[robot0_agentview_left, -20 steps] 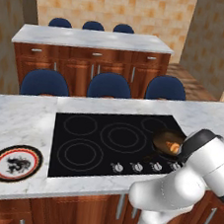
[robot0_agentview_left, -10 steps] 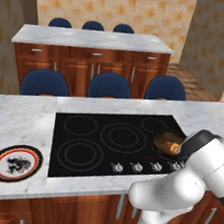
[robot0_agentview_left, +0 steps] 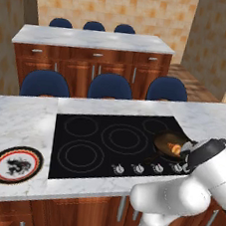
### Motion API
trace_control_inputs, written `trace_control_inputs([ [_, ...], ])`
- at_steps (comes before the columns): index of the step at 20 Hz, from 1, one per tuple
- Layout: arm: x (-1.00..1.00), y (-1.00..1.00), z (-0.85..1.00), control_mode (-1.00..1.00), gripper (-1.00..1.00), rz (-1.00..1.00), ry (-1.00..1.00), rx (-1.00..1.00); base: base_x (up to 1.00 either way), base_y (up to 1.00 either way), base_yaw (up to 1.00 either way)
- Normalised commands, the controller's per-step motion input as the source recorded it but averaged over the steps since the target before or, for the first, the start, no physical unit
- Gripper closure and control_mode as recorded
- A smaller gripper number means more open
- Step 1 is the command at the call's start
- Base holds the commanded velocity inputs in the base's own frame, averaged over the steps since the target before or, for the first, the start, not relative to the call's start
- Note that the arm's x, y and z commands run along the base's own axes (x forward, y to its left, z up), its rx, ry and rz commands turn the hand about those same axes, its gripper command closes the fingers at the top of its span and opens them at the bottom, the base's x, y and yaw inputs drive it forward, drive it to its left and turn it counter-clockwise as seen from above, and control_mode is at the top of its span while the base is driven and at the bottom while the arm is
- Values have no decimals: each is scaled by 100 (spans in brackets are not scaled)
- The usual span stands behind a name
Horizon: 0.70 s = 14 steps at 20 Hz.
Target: Pick the croissant and place it on the pan. Then turn on the stove to warm the croissant.
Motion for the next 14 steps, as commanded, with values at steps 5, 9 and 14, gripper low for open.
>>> trace_control_inputs([
  [5,-53,0,-21,-100,100,34,-1,0,0,0,0],
  [9,-49,0,0,-100,100,47,-8,0,0,0,0],
  [14,-41,0,0,-100,100,53,-9,0,0,0,0],
])
